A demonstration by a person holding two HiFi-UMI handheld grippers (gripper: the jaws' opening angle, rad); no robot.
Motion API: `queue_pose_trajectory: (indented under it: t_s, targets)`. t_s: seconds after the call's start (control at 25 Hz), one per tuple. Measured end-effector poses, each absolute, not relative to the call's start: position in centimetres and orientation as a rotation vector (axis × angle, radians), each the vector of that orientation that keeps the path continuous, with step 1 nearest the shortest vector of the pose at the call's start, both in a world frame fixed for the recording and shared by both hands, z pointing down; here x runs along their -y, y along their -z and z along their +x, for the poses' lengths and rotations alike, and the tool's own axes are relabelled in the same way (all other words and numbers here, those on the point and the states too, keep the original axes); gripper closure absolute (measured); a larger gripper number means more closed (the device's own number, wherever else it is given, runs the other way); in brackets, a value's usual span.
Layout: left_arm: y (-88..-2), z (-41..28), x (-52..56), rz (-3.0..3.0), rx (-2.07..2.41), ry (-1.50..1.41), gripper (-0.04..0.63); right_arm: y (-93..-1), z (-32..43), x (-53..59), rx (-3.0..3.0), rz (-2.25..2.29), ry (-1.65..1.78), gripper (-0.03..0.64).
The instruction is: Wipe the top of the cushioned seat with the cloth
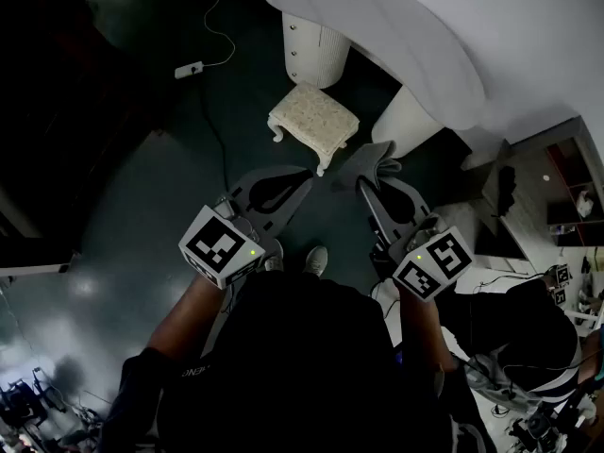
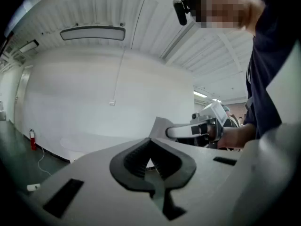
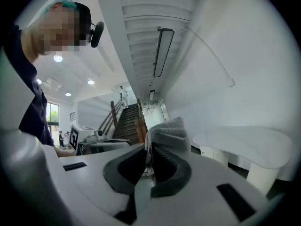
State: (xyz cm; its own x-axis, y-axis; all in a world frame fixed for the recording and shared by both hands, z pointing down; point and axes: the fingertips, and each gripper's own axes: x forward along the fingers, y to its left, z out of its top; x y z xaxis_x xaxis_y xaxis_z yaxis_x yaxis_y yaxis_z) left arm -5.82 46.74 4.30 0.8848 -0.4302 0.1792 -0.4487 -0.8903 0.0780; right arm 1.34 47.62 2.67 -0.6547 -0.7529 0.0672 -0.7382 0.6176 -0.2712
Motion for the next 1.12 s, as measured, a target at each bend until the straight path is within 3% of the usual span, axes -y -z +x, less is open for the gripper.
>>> queue_pose_trajectory:
  t_s: [1.12]
  targets:
    - [-5.3, -1.3, -45.7, 2.918, 0.762, -0.204, 0.588, -3.4, 7.2, -46.6, -2.755, -1.211, 0.466, 0.583]
